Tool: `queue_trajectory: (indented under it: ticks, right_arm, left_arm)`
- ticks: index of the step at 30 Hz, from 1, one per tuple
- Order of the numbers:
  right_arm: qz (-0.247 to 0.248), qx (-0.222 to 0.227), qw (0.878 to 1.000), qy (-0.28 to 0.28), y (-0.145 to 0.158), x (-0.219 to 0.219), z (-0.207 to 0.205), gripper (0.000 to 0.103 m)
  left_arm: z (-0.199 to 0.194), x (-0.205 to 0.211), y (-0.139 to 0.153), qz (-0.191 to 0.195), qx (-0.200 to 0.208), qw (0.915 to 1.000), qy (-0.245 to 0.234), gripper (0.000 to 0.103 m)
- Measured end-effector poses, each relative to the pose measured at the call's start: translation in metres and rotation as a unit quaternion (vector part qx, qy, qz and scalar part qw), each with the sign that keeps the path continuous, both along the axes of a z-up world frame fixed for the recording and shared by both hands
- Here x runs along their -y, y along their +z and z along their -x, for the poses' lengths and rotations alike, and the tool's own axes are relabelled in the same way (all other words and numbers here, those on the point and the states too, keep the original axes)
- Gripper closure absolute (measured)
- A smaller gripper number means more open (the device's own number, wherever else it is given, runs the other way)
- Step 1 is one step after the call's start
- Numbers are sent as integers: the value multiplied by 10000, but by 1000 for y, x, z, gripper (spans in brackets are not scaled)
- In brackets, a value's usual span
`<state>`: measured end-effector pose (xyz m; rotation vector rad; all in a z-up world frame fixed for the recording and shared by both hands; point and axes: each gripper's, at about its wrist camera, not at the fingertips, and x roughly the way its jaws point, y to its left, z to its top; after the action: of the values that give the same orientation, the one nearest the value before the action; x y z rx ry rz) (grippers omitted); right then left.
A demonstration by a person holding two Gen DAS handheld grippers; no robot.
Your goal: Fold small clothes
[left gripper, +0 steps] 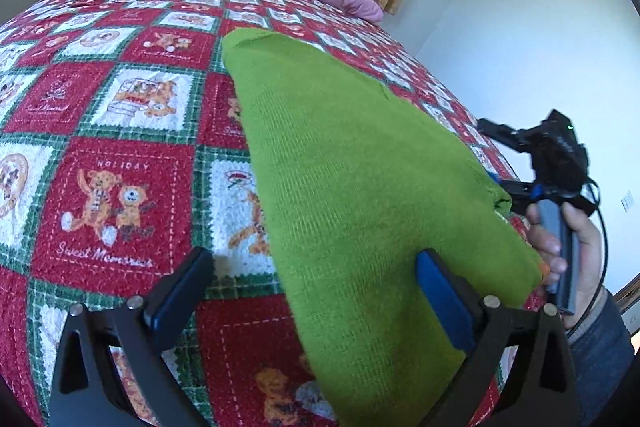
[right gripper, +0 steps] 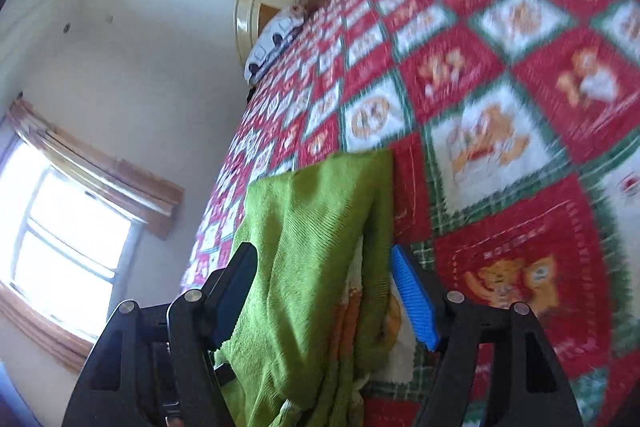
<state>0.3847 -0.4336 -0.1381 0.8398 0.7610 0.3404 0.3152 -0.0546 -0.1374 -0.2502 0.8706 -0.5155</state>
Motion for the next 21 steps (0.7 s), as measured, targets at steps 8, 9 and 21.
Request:
queue_trajectory:
  ticks: [8,9,21]
  right_arm:
    - [286,-116,9993,224,-14,-16,-20,33]
    - [330,-135,9990,279,-15,-19,-23,33]
    - [299,-153,9994,-62,-26,-14,-32,55]
  left_arm:
    - [-2,7,-1,-206,3,9998,11,0]
    - [-2,9,-1,-261,9,9997,9,0]
    - [-2,9,-1,-332,58,9994,2,0]
